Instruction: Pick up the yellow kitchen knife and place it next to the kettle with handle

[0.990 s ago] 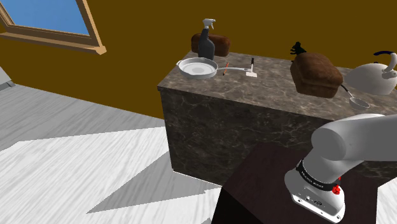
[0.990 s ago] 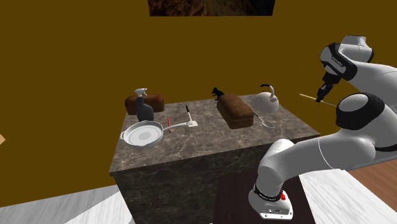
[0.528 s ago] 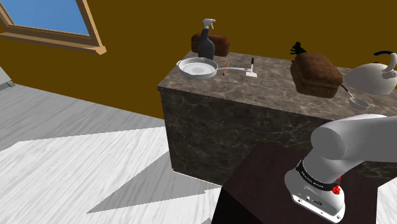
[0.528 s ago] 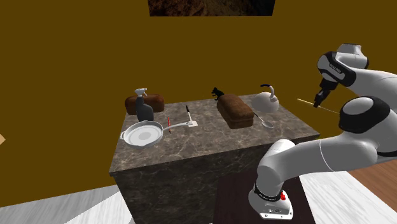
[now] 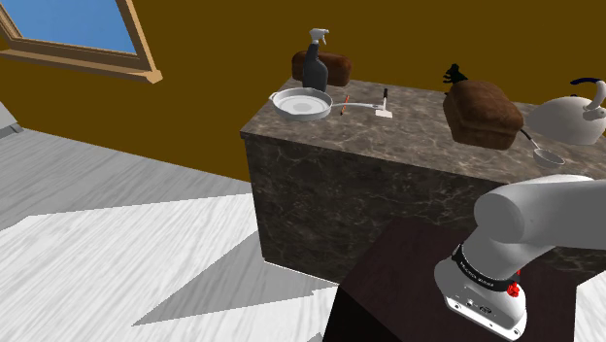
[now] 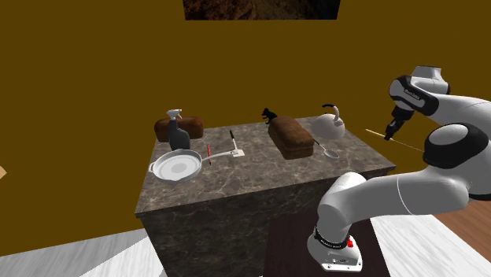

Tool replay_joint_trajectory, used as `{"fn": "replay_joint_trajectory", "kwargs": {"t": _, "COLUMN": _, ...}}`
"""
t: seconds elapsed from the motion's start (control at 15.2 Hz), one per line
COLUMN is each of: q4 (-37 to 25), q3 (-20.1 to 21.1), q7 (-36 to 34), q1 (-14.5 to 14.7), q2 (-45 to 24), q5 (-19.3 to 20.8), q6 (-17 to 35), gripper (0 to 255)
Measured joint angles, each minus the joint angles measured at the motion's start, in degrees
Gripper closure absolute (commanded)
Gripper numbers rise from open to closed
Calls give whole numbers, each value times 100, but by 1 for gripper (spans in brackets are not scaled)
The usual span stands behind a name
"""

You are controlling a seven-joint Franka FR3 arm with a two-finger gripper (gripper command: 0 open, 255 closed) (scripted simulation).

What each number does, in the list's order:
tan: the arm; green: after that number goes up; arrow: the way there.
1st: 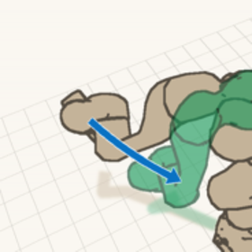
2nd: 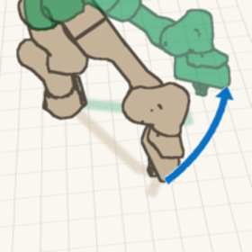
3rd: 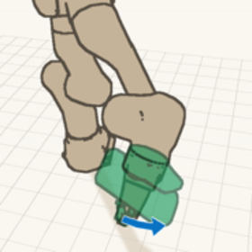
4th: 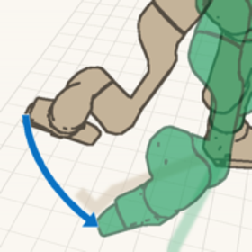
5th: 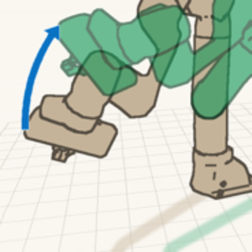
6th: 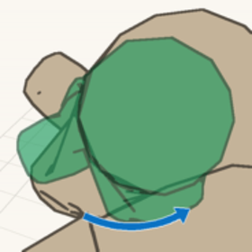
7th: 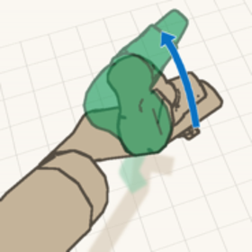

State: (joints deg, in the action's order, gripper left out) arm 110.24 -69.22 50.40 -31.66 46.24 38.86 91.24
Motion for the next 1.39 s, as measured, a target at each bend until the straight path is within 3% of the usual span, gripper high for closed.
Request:
{"fn": "replay_joint_trajectory", "kwargs": {"t": 1.06, "q4": 954, "q3": -619, "q7": -200, "q1": -36, "q2": 253, "q5": 507, "q6": 959, "gripper": 255}}
{"fn": "replay_joint_trajectory", "kwargs": {"t": 1.39, "q4": 1018, "q3": -693, "q7": -216, "q1": -21, "q2": 269, "q5": 557, "q6": 1043, "gripper": 255}}
